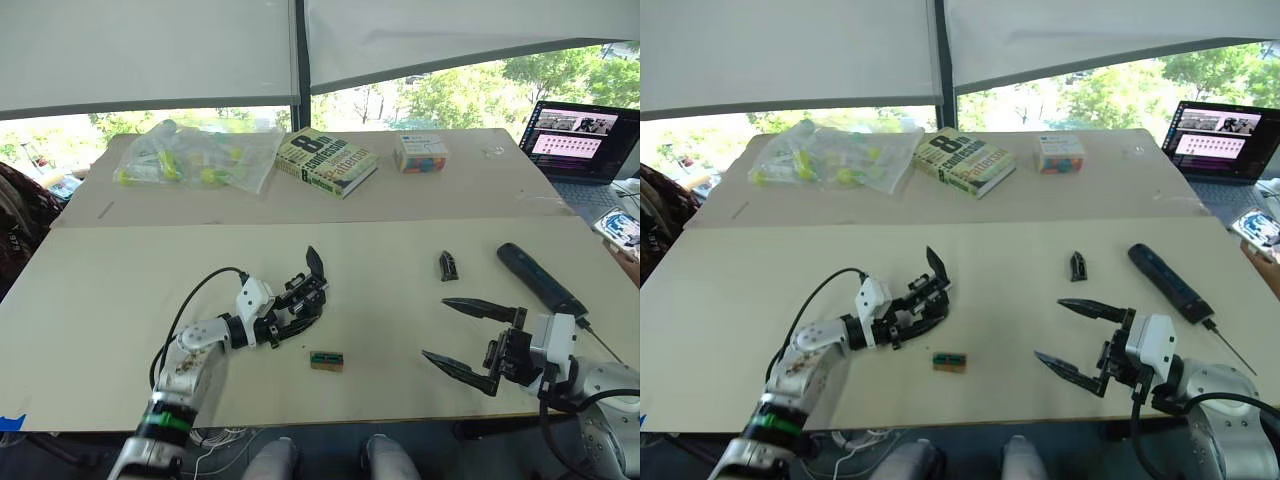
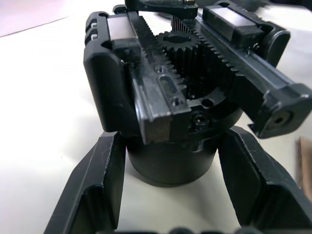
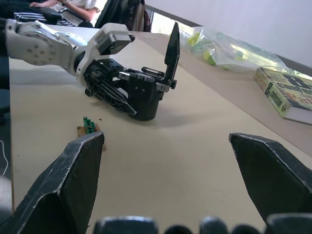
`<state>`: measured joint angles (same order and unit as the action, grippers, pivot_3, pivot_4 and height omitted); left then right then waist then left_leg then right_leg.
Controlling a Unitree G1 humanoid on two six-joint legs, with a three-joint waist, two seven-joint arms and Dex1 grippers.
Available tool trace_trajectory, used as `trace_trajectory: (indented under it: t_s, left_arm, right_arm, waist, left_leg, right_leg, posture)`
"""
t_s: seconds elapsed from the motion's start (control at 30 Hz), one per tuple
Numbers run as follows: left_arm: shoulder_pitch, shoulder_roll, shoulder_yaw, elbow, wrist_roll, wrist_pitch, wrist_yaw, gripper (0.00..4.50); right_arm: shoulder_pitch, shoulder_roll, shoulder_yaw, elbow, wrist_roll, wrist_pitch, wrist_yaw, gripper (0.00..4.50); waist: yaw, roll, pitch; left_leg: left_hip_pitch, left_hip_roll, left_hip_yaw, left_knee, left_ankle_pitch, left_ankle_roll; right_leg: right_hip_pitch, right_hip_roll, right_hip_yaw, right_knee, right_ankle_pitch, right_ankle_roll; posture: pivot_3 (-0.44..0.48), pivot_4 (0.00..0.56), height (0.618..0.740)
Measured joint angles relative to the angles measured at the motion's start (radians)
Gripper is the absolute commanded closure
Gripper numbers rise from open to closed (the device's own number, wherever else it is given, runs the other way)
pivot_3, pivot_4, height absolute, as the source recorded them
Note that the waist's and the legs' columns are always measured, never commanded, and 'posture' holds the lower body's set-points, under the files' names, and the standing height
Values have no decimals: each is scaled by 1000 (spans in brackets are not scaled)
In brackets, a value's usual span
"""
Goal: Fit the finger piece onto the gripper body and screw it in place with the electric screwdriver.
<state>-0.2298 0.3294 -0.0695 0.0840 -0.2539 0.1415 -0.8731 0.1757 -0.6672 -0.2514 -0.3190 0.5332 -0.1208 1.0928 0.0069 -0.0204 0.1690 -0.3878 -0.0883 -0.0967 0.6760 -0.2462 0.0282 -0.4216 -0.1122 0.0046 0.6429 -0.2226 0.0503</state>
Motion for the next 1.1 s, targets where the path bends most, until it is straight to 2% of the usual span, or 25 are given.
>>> trace_trajectory:
  t_s: [0.13, 0.27, 0.6, 0.67, 0.77, 0.9, 1.1]
  left_arm:
    - [90, -14, 8, -202, 31, 120, 175, 2228]
    - [120, -29, 6, -232, 60, 155, 262, 2228]
    - [136, -35, -49, -224, 104, 108, 284, 2228]
    - [145, -37, -51, -224, 103, 98, 284, 1192]
    - [156, -35, -50, -225, 90, 99, 274, 64]
    - [165, 14, -33, -227, 49, 101, 220, 64]
    - [131, 152, 2, -156, -26, 82, 31, 64]
  right_arm:
    - [-19, -12, 1, 8, 1, 0, 18, 0]
    - [-44, -12, 6, 13, 1, 5, 30, 0]
    - [-60, -12, 10, 28, 2, 22, 61, 0]
    - [-60, -12, 10, 29, 2, 22, 64, 0]
    - [-60, -12, 10, 30, 2, 22, 65, 0]
    - [-59, -12, 9, 34, 2, 22, 68, 0]
    - [-59, -12, 9, 35, 2, 22, 74, 0]
  waist:
    - [5, 0, 0]
    - [6, 0, 0]
    - [9, 0, 0]
    - [9, 0, 0]
    - [8, 0, 0]
    - [2, 1, 0]
    - [5, 1, 0]
  left_leg:
    - [0, 0, 0, 0, 0, 0]
    - [0, 0, 0, 0, 0, 0]
    - [0, 0, 0, 0, 0, 0]
    - [0, 0, 0, 0, 0, 0]
    - [0, 0, 0, 0, 0, 0]
    - [1, 1, 0, 0, 0, 0]
    - [1, 0, 0, 0, 0, 0]
  right_leg:
    - [0, 0, 0, 0, 0, 0]
    - [0, 0, -1, -1, 0, 0]
    - [1, 0, -1, -1, 0, 0]
    - [1, 0, -1, -1, 0, 0]
    - [1, 0, -1, -1, 0, 0]
    - [1, 0, -1, -1, 0, 0]
    - [1, 0, -1, -1, 0, 0]
  posture:
    - [0, 150, 740]
    - [0, 150, 740]
    - [0, 150, 740]
    - [0, 150, 740]
    - [0, 150, 740]
    - [0, 150, 740]
    - [0, 150, 740]
